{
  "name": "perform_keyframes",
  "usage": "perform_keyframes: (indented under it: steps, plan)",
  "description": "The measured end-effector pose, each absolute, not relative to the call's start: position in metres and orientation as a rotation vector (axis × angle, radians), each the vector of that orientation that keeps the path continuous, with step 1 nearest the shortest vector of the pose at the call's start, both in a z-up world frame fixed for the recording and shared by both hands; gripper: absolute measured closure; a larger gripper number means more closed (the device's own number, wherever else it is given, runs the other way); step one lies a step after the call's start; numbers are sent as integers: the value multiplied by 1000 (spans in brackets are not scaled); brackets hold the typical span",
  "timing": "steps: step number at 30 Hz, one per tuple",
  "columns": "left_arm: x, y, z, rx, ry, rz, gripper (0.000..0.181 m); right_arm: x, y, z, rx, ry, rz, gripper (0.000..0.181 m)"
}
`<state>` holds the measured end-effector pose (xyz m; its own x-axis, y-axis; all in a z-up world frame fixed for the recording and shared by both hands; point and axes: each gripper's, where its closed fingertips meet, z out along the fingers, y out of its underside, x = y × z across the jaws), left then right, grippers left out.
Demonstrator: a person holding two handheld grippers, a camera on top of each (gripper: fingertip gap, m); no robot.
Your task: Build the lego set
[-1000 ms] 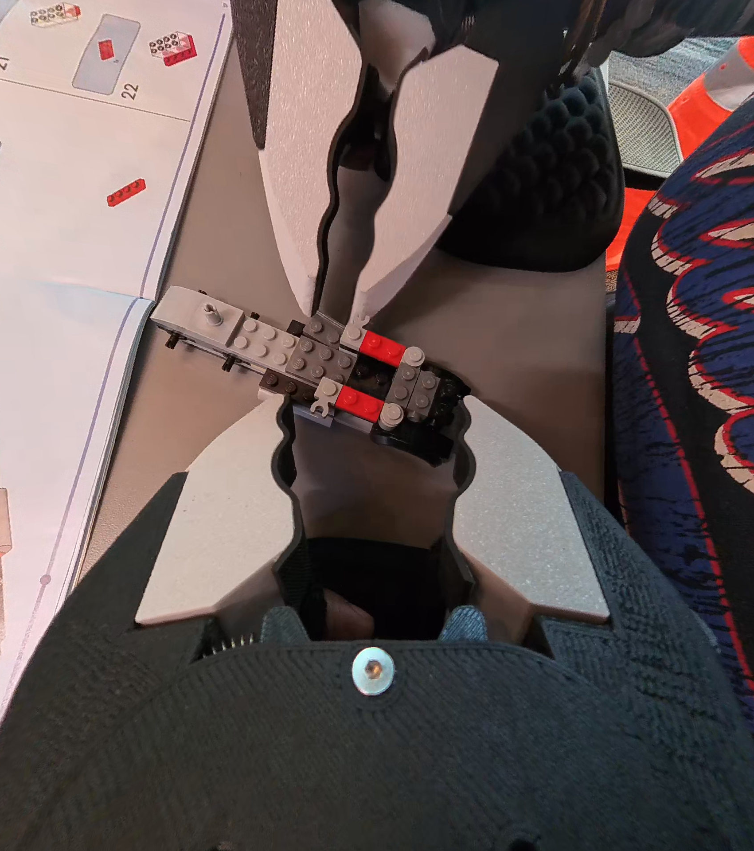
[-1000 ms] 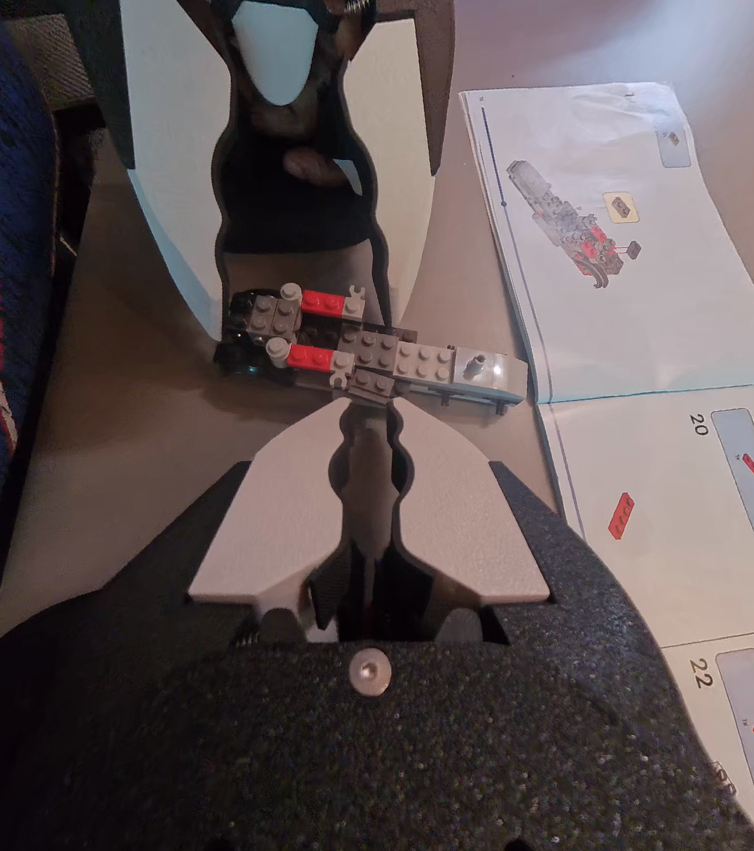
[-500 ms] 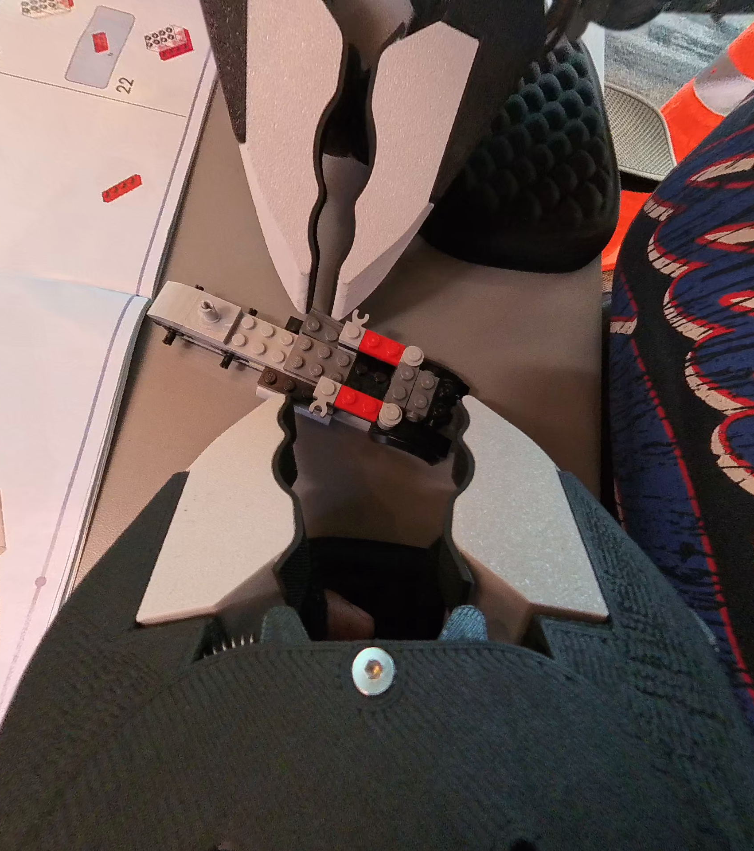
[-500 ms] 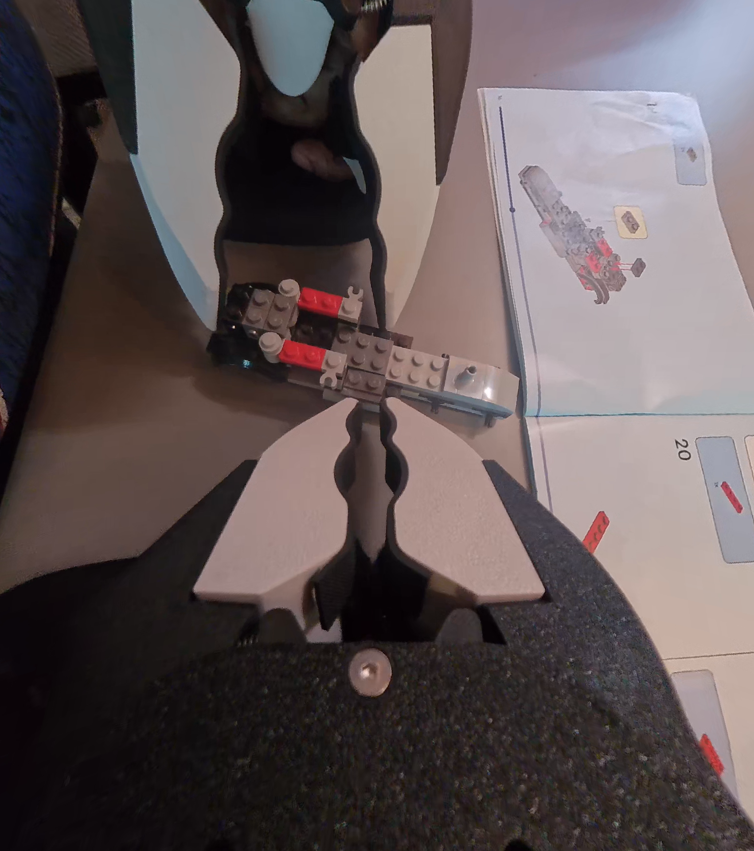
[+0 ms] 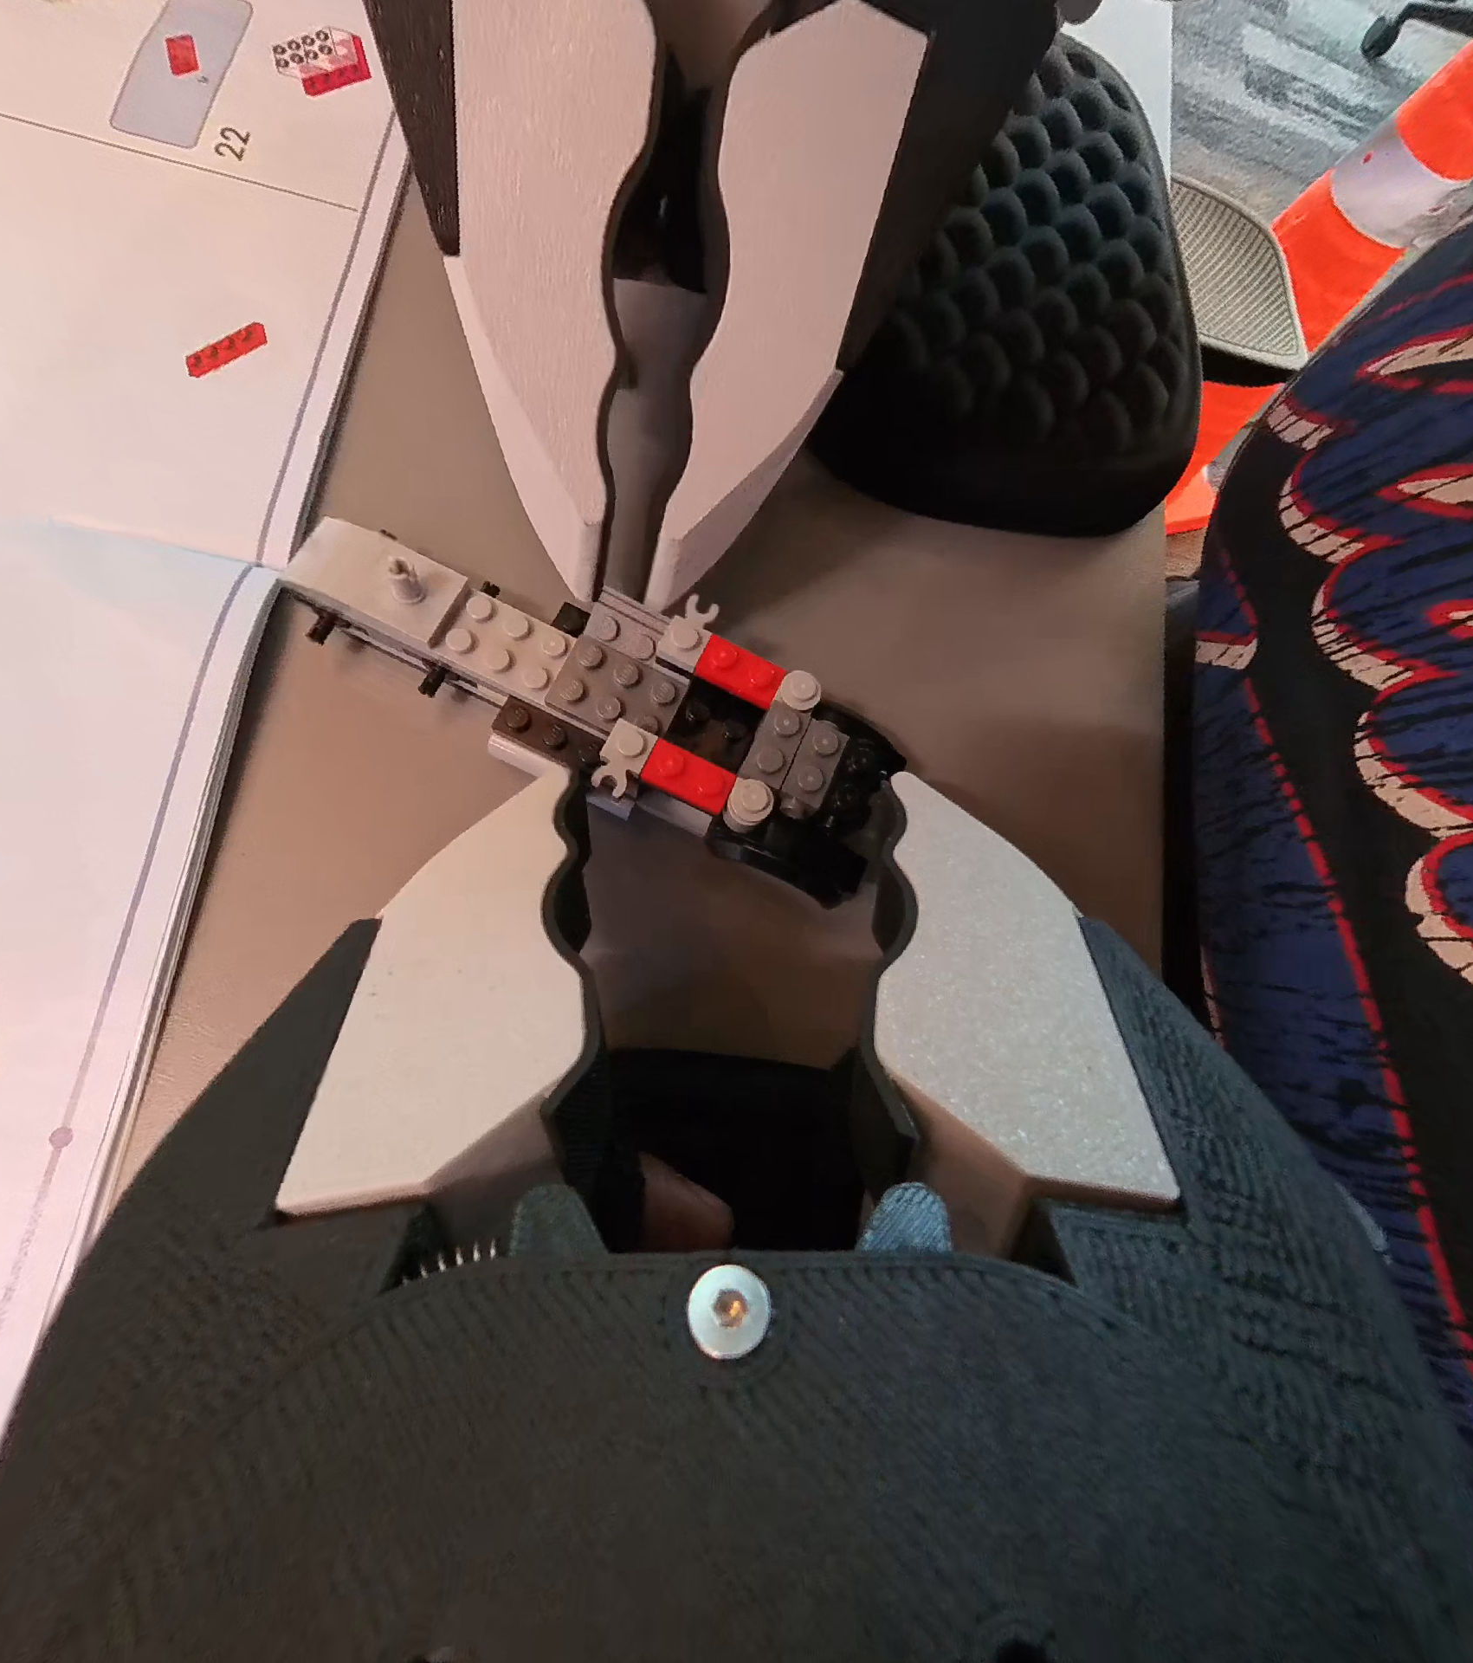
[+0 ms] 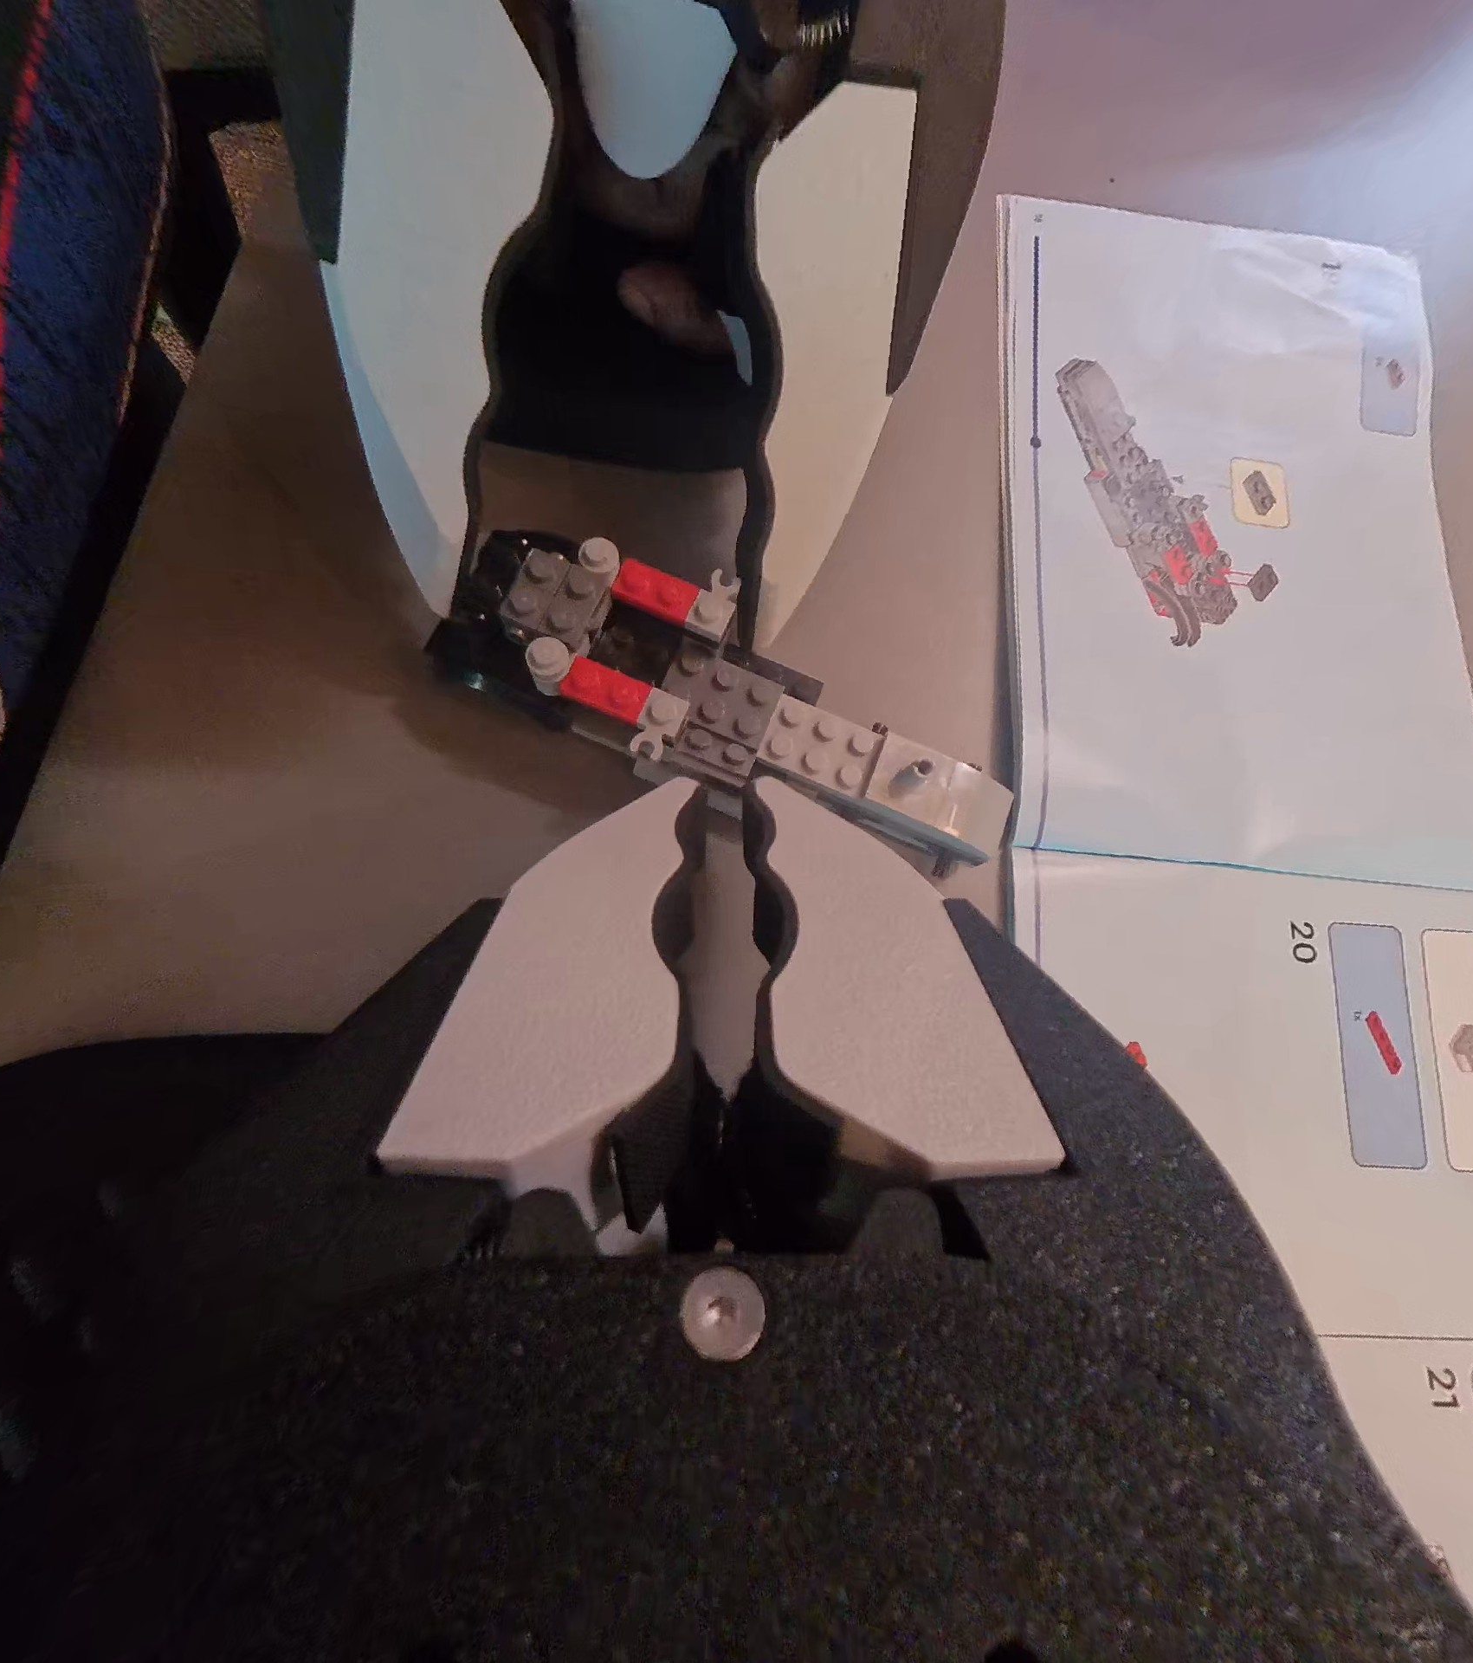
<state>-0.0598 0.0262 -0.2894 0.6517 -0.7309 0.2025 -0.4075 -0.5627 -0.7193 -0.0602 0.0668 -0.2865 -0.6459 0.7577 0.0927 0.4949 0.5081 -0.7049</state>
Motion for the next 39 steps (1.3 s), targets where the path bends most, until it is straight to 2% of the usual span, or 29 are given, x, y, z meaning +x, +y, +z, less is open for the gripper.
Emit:
perform_keyframes:
  steps: [14, 27, 39]
  plan:
    - [-61, 24, -287, -2326, 740, -961, 123, -66, 71, -278, -939, -2466, 835, 174]
    - [-62, 24, -289, -2314, 760, -888, 122, -66, 68, -278, -733, -2510, 688, 171]
    - [-61, 23, -289, -2315, 775, -880, 122, -62, 65, -276, -335, -2491, 547, 172]
